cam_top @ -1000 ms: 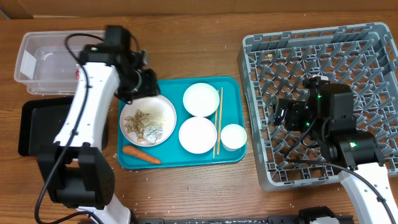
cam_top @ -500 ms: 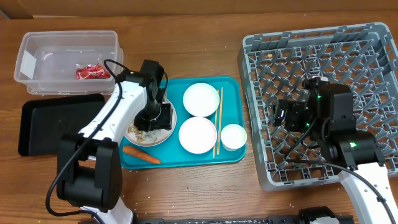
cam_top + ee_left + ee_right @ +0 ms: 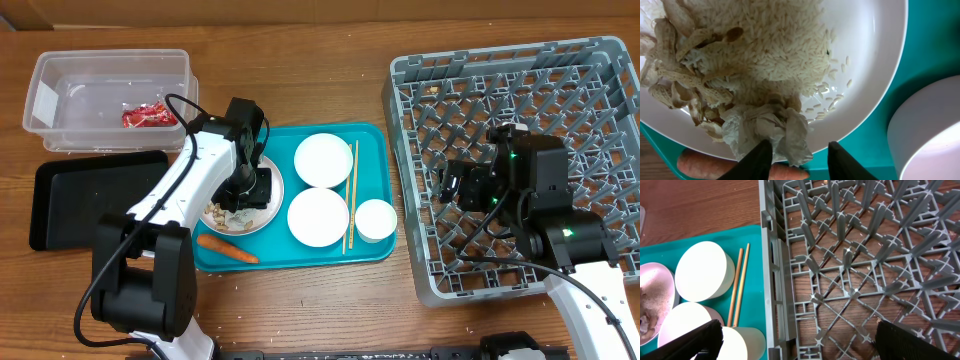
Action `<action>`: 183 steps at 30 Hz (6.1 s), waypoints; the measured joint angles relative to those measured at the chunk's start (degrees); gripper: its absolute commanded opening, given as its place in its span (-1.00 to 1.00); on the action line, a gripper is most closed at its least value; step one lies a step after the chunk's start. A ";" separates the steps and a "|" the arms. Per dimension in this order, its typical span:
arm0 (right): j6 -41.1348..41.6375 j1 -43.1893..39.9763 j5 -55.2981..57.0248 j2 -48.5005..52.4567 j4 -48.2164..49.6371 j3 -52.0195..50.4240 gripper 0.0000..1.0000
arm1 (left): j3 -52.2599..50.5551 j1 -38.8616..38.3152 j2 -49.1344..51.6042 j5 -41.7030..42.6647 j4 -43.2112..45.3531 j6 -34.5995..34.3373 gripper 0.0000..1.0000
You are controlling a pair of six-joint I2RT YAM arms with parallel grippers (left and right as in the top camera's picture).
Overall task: Sort waste into correct bins and load items into the dishwasher
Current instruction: 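Return the left gripper to the plate and grasp the crumpled tissue, then carry the tissue left and release it into the clear bin, then reach the left gripper to the white cup and grasp it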
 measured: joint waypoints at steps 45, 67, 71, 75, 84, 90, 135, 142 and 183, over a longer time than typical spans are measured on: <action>0.02 0.00 -0.02 0.00 -0.39 0.00 1.00 | -2.73 0.00 0.00 -5.09 3.10 -1.27 -0.92; 0.02 0.00 -0.04 0.00 -0.39 0.00 1.00 | 24.65 7.93 0.00 -8.28 -2.38 0.76 -0.92; 0.02 0.00 -0.02 0.00 -0.39 0.00 1.00 | 26.88 13.46 0.00 -9.44 4.02 0.85 -0.92; 0.02 0.00 -0.02 0.00 -0.39 0.00 1.00 | 26.97 19.23 0.00 -10.03 8.26 0.00 -0.92; 0.02 0.00 -0.04 0.00 -0.39 0.00 1.00 | 26.86 24.57 0.00 -10.12 16.61 -0.90 -0.92; 0.02 0.00 -0.04 0.00 -0.44 0.00 1.00 | 26.84 24.87 0.52 -10.10 18.08 -0.90 -0.79; -0.90 17.73 -10.64 7.32 2.25 0.00 0.82 | 26.14 7.61 3.93 6.49 -4.50 1.62 0.22; -0.72 24.39 -6.86 11.47 2.51 0.00 1.00 | 26.14 7.61 3.93 7.17 -4.50 1.79 0.14; 7.10 -8.63 5.57 3.41 -8.31 3.85 1.00 | 23.78 -24.41 7.85 10.91 -8.63 18.99 0.20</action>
